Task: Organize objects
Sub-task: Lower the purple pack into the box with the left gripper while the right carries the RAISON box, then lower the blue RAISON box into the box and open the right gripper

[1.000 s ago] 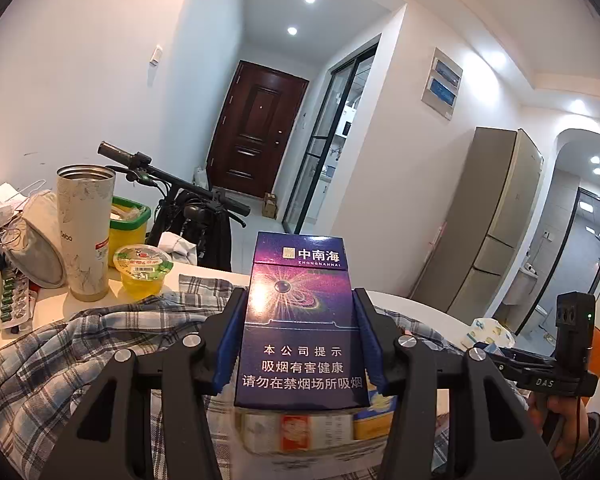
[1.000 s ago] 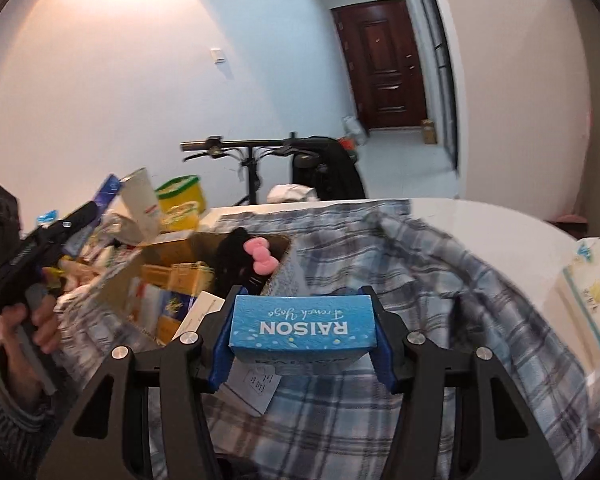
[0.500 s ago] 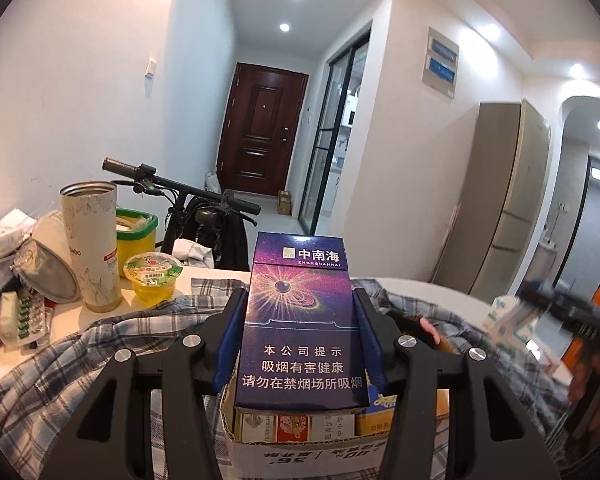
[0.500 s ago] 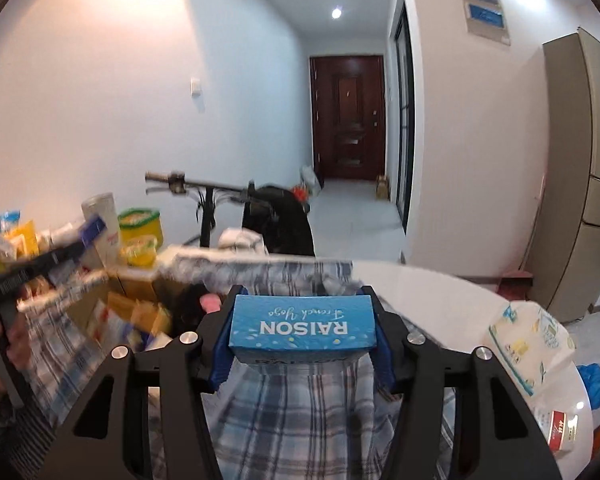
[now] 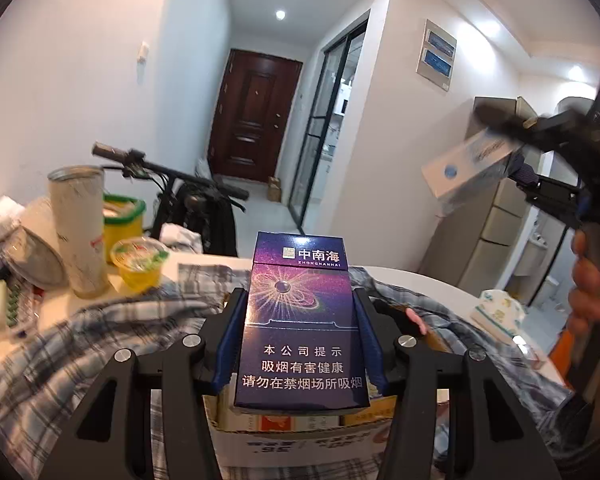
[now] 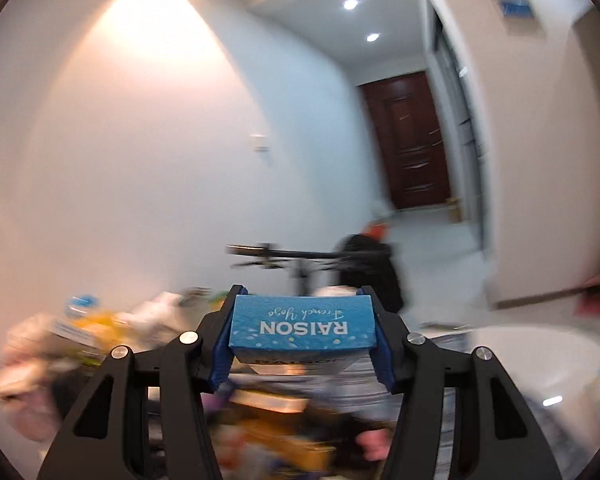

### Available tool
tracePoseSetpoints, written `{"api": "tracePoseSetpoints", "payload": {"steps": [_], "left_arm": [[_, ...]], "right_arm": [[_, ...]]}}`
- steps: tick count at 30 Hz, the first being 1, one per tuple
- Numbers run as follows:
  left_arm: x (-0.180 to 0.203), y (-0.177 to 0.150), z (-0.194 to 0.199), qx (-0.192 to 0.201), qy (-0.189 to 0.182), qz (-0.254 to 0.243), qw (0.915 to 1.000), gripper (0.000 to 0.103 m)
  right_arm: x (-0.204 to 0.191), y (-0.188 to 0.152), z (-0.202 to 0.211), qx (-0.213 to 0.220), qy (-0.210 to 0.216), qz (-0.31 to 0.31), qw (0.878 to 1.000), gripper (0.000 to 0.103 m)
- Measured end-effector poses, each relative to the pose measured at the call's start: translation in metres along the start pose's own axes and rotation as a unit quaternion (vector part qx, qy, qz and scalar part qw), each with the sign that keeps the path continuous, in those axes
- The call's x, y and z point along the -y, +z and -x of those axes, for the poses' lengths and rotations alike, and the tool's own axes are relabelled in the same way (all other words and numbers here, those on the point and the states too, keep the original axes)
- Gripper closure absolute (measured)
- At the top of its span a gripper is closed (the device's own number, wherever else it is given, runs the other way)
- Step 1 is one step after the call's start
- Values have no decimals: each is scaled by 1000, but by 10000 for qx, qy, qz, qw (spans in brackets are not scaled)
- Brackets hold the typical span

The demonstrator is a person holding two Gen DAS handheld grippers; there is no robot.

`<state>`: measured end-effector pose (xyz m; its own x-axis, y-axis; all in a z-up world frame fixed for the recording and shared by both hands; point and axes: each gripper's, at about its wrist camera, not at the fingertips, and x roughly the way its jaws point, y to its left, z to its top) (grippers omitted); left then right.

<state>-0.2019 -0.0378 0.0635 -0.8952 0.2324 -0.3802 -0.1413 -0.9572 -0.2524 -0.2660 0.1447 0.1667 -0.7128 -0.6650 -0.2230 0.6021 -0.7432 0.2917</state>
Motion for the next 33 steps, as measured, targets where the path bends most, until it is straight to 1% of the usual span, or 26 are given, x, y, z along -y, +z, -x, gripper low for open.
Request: {"api": "tracePoseSetpoints", "payload": {"steps": [1,2,3,4,6,9,10,11,12,13,15,20,24,29,33], "left_arm": [[1,0,-1,-19,23,-19,10000,49],[1,-1,-1,-9,75,-63,10000,49],[2,-1,-2,-14,122,-100,9999,49],[3,-2,-3,-30,163,-137,9998,49],[4,-3,-5,-73,235,-153,9996,49],[5,-5,-8,-169,301,-187,9992,49],[6,-5,-9,-175,326,-202,9991,39],[6,-6,-9,-174,345,-207,9990,28],[6,-6,-7,-137,336,-190,9992,3],[5,-5,-5,-63,305,-172,9994,0],[5,-3,-3,-37,290,-178,9994,0],[-2,0,1,60,475,-48,9988,0],[-15,4,5,179,597,211,9978,0],[-32,9,9,195,586,542,9966,0],[-44,11,12,188,463,815,9954,0]], "right_arm": [[-2,-4,3,-10,401,-119,9991,48],[-4,-6,5,42,440,-97,9990,48],[-6,-5,6,66,288,-48,9996,48],[-7,-4,7,99,232,-8,9997,48],[-4,-6,8,114,245,-65,9996,48],[2,-11,3,17,210,-178,9996,48],[5,-13,2,-19,172,-207,9996,48],[6,-15,1,-47,167,-227,9996,48],[8,-17,2,-65,161,-254,9995,48],[9,-20,0,-88,153,-281,9994,48],[10,-25,-1,-149,138,-295,9994,48],[7,-30,1,-225,130,-244,9994,48],[-4,-38,-8,-434,189,-99,9988,48],[-15,-48,-18,-705,294,85,9970,48],[-17,-55,-28,-892,326,159,9954,48]]}}
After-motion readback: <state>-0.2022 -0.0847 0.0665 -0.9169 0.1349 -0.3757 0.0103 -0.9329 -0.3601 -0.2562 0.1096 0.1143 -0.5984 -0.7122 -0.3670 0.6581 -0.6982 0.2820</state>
